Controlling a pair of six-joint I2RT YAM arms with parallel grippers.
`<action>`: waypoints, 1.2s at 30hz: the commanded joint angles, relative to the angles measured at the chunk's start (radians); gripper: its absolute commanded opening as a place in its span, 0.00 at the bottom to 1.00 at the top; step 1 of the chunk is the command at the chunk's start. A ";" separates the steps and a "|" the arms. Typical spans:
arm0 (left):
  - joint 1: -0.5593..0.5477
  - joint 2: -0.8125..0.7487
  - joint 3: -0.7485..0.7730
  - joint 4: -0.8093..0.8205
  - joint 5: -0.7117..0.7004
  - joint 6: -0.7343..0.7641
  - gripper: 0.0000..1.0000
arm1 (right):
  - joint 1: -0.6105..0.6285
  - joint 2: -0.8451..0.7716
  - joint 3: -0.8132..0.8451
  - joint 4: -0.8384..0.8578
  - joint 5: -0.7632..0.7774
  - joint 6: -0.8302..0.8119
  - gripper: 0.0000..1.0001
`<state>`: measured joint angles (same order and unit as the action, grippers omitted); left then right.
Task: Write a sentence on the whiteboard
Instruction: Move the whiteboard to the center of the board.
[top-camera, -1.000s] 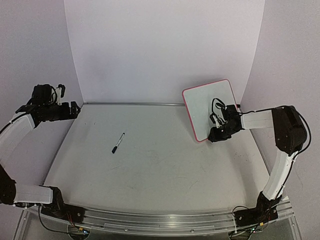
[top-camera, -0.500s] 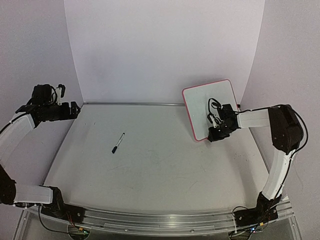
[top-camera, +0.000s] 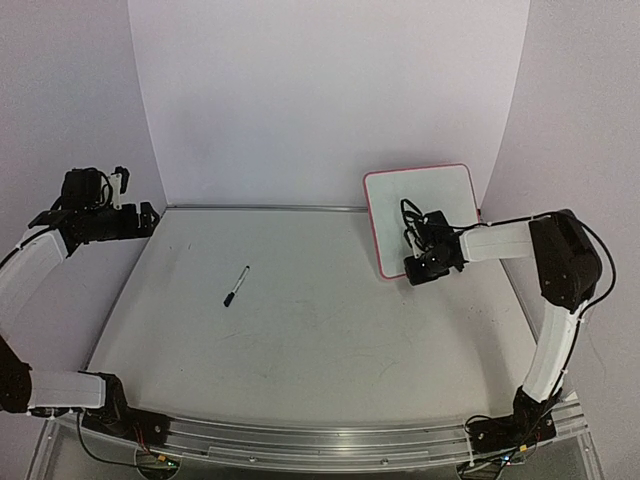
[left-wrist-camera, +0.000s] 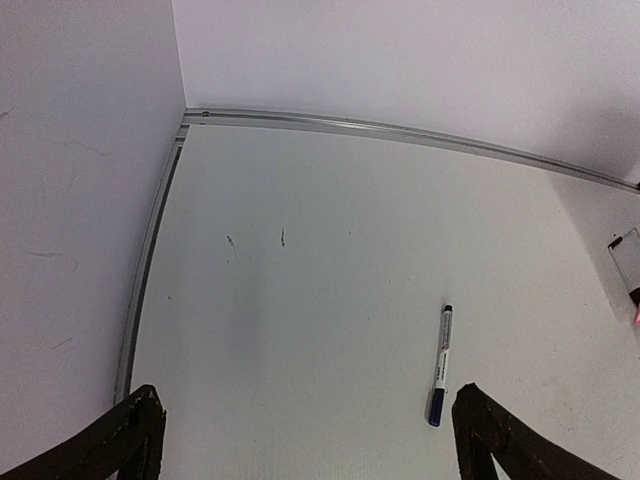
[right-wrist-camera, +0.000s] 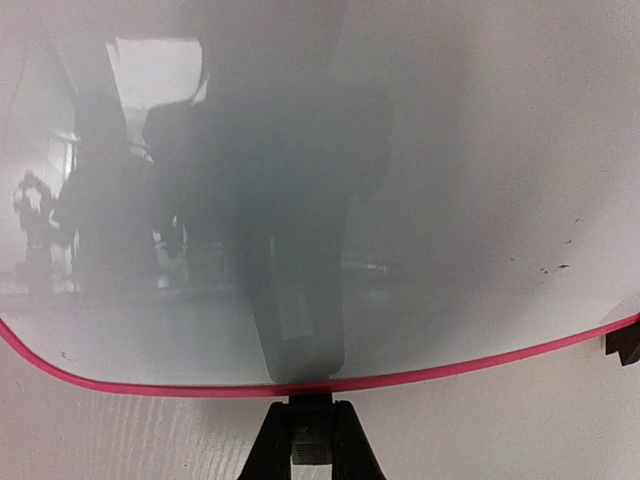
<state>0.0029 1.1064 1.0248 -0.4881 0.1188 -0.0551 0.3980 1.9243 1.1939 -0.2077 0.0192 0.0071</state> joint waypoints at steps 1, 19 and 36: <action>0.002 -0.029 -0.002 0.024 -0.008 0.005 0.99 | 0.091 -0.059 -0.017 -0.007 0.159 0.172 0.00; 0.002 -0.045 -0.012 0.023 0.014 -0.020 0.99 | 0.564 0.207 0.323 -0.309 0.539 0.826 0.00; 0.002 -0.018 -0.022 0.028 0.043 -0.064 0.99 | 0.749 0.367 0.577 -0.496 0.623 1.096 0.12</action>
<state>0.0029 1.0826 1.0166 -0.4885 0.1400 -0.0879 1.1289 2.2852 1.7205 -0.6723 0.6124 1.0302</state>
